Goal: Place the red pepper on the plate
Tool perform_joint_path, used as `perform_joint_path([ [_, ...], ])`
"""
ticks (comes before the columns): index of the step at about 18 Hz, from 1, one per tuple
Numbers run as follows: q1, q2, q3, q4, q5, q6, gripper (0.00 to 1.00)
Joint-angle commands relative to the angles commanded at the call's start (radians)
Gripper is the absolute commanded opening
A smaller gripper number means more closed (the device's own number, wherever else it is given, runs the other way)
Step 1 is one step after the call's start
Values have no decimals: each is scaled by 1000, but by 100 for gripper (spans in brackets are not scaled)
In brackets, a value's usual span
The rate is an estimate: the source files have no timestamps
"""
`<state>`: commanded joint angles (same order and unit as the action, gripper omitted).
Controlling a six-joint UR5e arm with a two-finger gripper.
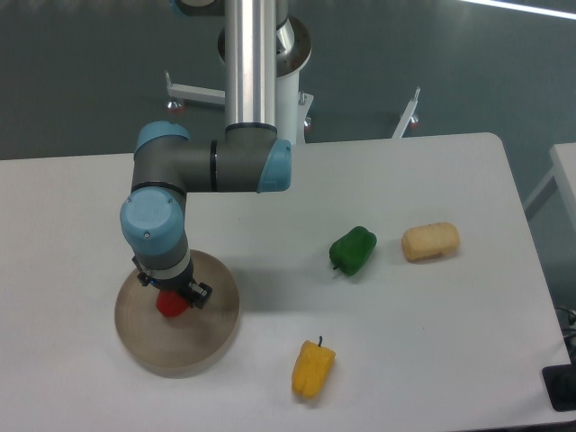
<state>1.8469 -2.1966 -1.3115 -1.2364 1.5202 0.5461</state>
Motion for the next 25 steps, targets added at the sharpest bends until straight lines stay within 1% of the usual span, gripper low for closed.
perform_joint_path([
  [7,0,-3,0,-2,3,0,57],
  [8,0,-5,0,-2,3,0,58],
  [10,0,-5,0,-2,3,3,64],
  [14,0,-5,-3,-2,3,6,65],
  [18,0,-3,-8,-2,3,9,83],
  [21,0,-2,-9,-3,3,11,89],
  [25,0,8,-11,-6,3,12,92],
])
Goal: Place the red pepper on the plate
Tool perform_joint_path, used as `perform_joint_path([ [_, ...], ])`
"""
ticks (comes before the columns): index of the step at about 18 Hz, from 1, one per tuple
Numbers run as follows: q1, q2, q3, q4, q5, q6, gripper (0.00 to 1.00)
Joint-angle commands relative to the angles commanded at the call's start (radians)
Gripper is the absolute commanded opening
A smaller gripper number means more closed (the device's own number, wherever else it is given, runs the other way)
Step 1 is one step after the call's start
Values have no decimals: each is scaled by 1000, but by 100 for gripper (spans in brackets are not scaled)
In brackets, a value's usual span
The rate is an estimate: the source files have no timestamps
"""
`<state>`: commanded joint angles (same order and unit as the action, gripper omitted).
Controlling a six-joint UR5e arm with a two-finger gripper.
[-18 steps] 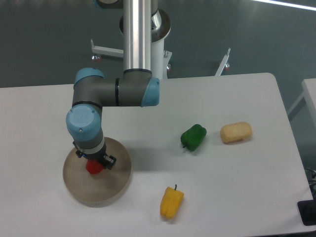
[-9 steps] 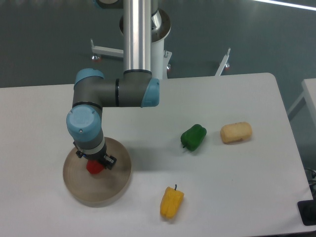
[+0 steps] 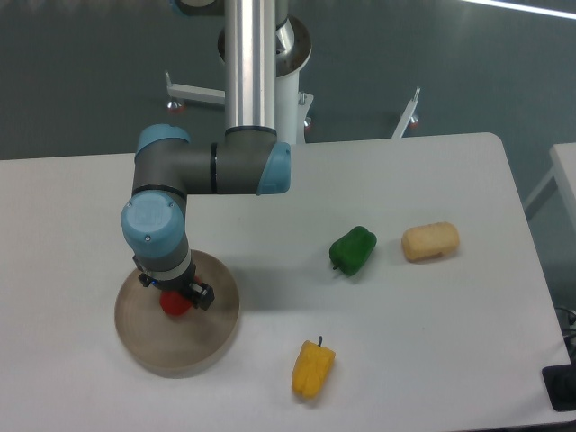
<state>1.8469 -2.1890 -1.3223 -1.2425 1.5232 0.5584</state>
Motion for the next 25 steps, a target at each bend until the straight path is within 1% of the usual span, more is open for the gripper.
perform_joint_path([
  [1,0,3,2,-5,0,0,93],
  [2,0,9,8,-23,0,0,95],
  [3,0,20,9,-40,0,0,100],
  [7,6,43,15,-75,0,5,100],
  [9,11,57,21,-100,0,38,100],
  [10,24,64,26,-118,0,73,100],
  [12,81,92,29,-147,3,138,100],
  [14,139,117,29,-166,35,213,100],
  [17,231,140,34,-169,61,343,100],
  [18,268,140,41,-170,72,395,100],
  [20,313,138,51,-166,90,474,100],
  [23,343,127,60,-140,106,508,100],
  [25,350,114,71,-101,106,532,100],
])
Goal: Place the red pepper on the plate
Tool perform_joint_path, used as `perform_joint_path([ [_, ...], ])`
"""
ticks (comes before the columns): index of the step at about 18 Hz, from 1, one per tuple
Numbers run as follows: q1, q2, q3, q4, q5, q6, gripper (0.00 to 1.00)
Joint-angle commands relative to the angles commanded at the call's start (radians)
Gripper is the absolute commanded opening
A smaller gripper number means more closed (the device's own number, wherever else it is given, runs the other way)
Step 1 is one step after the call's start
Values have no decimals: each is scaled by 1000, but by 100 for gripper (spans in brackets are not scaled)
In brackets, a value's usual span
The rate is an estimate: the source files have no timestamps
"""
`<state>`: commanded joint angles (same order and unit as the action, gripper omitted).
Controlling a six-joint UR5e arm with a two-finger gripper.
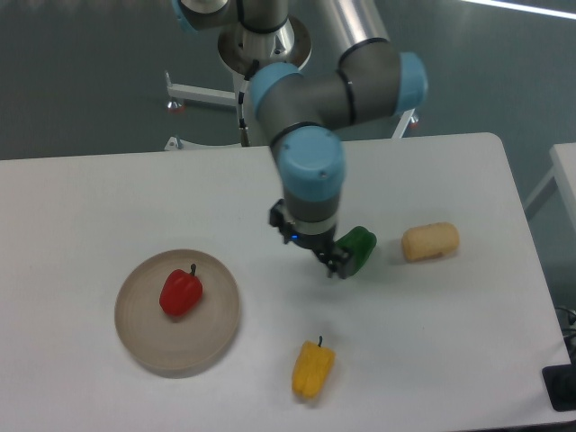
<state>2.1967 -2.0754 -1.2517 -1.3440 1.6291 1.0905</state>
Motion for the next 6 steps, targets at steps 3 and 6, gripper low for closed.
perform_joint_path([
  [3,2,-6,5,19,6,12,100],
  [6,-3,-8,8,16,5,11,100],
])
